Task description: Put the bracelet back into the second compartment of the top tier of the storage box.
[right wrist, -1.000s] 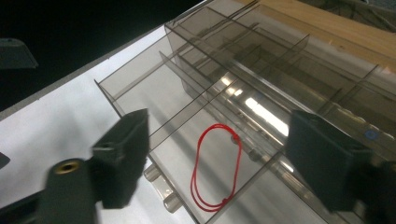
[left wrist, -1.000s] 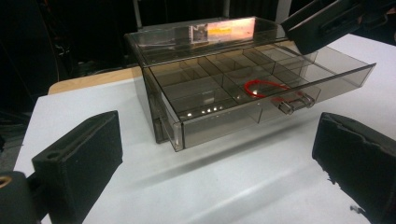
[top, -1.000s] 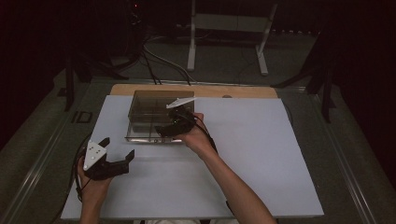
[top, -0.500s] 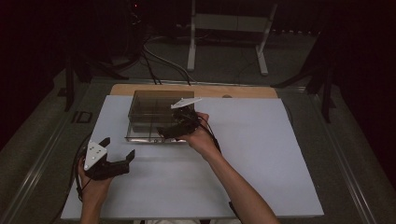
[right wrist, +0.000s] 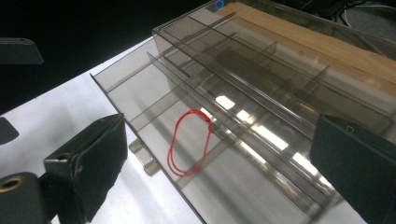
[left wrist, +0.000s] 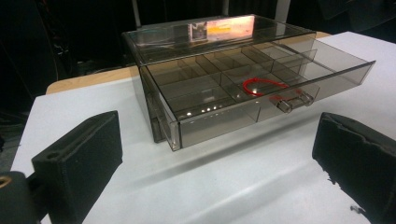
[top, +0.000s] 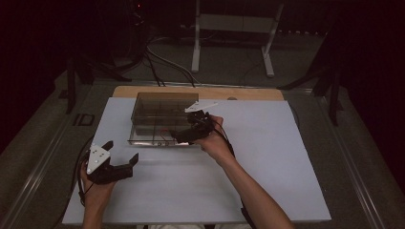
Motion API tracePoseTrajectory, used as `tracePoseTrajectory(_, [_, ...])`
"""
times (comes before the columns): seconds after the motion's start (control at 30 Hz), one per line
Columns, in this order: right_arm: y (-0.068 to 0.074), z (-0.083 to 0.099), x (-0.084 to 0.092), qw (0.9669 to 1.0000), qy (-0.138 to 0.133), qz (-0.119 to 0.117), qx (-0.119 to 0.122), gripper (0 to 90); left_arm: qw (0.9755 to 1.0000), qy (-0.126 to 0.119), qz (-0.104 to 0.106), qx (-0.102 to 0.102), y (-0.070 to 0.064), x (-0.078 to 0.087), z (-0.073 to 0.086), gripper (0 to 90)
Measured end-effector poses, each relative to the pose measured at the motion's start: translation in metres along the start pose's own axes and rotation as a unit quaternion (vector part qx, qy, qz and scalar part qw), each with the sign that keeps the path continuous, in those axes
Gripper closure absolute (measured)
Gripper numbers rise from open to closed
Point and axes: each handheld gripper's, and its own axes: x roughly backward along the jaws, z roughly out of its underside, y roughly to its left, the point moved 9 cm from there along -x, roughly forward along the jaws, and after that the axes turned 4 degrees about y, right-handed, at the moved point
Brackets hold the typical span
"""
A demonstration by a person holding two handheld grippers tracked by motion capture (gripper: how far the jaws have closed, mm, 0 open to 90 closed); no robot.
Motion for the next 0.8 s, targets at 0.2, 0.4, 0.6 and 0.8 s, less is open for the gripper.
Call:
tracePoseTrajectory(0.2, [-0.005,0.005,0.01,0.9999,-0.01,0.002,0.001,4.4,1.0,0.002,0.002,0.0,-0.001,-0.001,0.001,3.2])
tracePoseTrajectory(0.4, [-0.009,0.009,0.022,0.9997,-0.024,0.003,0.001,4.4,1.0,0.002,0.003,0.0,-0.001,-0.001,0.001,3.2])
tracePoseTrajectory(0.6, [-0.011,0.014,0.034,0.9994,-0.034,0.006,0.004,4.4,1.0,0.002,0.004,0.001,-0.002,-0.001,0.001,3.2])
tracePoseTrajectory(0.8, [-0.015,0.017,0.045,0.9986,-0.053,0.007,-0.002,4.6,1.0,0.002,0.004,0.002,-0.002,-0.002,0.001,3.2])
